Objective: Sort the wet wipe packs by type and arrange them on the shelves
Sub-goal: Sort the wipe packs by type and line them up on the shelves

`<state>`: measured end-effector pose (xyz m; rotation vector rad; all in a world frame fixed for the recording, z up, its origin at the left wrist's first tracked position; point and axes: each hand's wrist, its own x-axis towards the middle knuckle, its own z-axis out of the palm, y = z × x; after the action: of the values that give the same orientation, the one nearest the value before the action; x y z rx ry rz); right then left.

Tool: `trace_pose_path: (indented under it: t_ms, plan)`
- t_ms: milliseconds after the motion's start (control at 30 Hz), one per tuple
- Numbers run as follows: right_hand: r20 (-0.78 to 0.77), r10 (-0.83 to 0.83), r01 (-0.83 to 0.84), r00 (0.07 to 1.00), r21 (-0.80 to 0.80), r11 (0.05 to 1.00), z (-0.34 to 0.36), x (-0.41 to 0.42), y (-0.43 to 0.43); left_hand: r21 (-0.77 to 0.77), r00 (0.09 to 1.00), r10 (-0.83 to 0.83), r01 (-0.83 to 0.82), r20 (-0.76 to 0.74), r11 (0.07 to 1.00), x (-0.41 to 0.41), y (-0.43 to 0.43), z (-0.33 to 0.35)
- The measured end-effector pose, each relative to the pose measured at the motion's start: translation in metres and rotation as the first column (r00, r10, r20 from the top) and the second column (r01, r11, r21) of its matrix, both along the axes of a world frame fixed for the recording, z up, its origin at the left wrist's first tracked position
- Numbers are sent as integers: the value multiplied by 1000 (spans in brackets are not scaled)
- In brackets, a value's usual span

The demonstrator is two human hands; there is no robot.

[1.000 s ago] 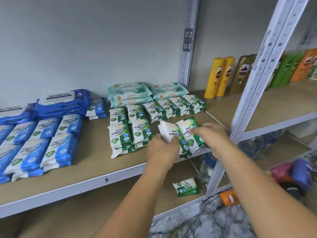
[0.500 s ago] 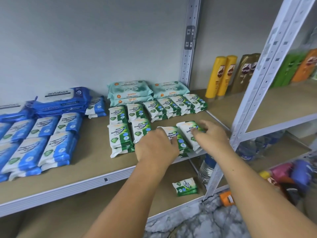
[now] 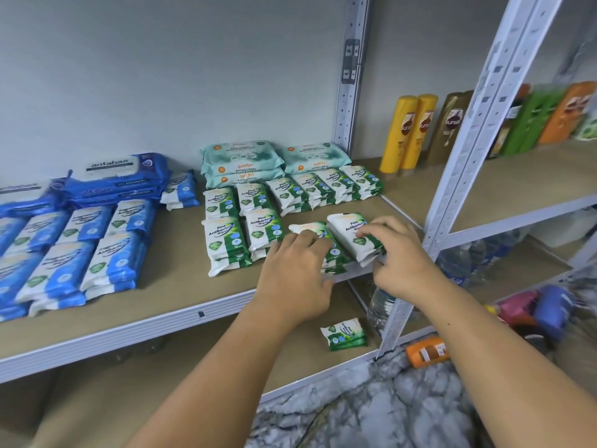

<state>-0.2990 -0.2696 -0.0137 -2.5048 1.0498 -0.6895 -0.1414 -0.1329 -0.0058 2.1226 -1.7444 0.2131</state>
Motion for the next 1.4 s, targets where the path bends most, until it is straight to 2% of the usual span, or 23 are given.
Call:
trace_pose_path:
  t_ms: [133, 367, 700, 1067, 1400]
  plan:
    - [96, 62, -55, 993, -73, 996, -12, -2, -9, -69, 1000, 17, -16, 19, 997, 3, -3, -7]
    - [163, 95, -69, 982, -159, 985, -20, 10, -23, -154, 999, 38, -32, 33, 988, 12, -16, -16]
    - [243, 79, -37, 967, -173, 984, -31, 48, -44, -210, 992, 128, -122, 14, 970, 29, -44, -25]
    - [262, 32, 23, 965, -206, 978, -42, 73, -56, -248, 979, 204, -204, -24, 947, 36, -63, -31]
    - [264, -2, 65, 965, -229, 971, -38, 75, -48, -251, 982, 191, -188, -14, 950, 37, -63, -31]
